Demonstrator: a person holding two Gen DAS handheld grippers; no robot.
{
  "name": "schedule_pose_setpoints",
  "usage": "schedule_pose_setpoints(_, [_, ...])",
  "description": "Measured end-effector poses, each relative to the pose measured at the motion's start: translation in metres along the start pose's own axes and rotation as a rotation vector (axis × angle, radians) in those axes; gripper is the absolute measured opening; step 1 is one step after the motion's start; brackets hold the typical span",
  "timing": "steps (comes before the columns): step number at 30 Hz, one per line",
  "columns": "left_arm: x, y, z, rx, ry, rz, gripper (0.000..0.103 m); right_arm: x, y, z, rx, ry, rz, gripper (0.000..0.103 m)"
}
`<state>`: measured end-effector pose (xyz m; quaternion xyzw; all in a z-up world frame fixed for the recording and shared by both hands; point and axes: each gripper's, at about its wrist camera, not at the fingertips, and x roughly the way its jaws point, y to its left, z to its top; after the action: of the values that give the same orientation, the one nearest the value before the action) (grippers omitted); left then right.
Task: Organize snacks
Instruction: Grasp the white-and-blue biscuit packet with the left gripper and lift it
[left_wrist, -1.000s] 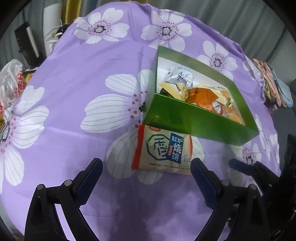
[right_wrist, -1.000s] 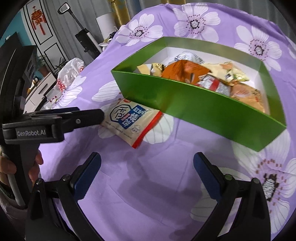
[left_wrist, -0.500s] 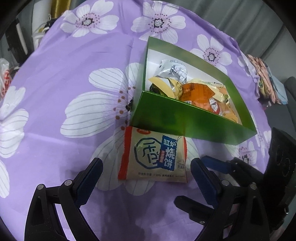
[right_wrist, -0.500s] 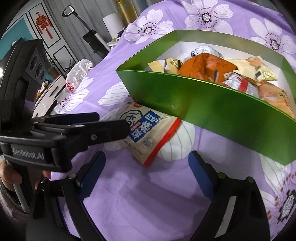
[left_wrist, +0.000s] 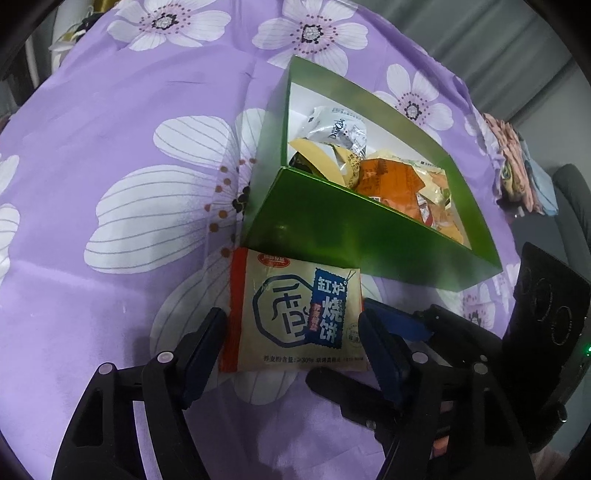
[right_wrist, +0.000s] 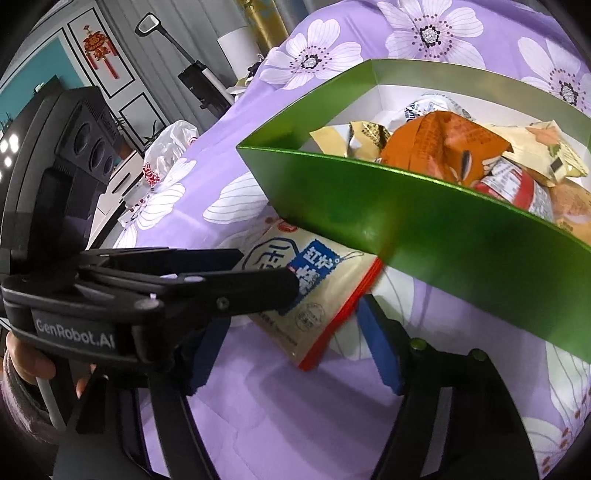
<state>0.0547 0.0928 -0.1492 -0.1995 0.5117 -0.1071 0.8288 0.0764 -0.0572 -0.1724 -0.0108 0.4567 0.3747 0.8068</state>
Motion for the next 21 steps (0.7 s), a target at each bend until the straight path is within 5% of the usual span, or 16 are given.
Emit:
schedule_pose_setpoints(6, [0.002,0.003,-0.001,-0.019,0.025,-0.067,0.060,-0.003,-0.002,0.001,-0.033,0.016,-0.039,0.047])
schedule_pose_setpoints(14, [-0.004,-0.001,-0.004,-0.019,0.002,-0.014,0.044,-0.007,0.004,-0.003,-0.071,0.014,-0.017,0.024])
schedule_pose_setpoints(21, [-0.017,-0.011,-0.014,-0.005,-0.009,-0.018,0.040,-0.021,0.008,-0.010,-0.075,0.004,-0.017,0.021])
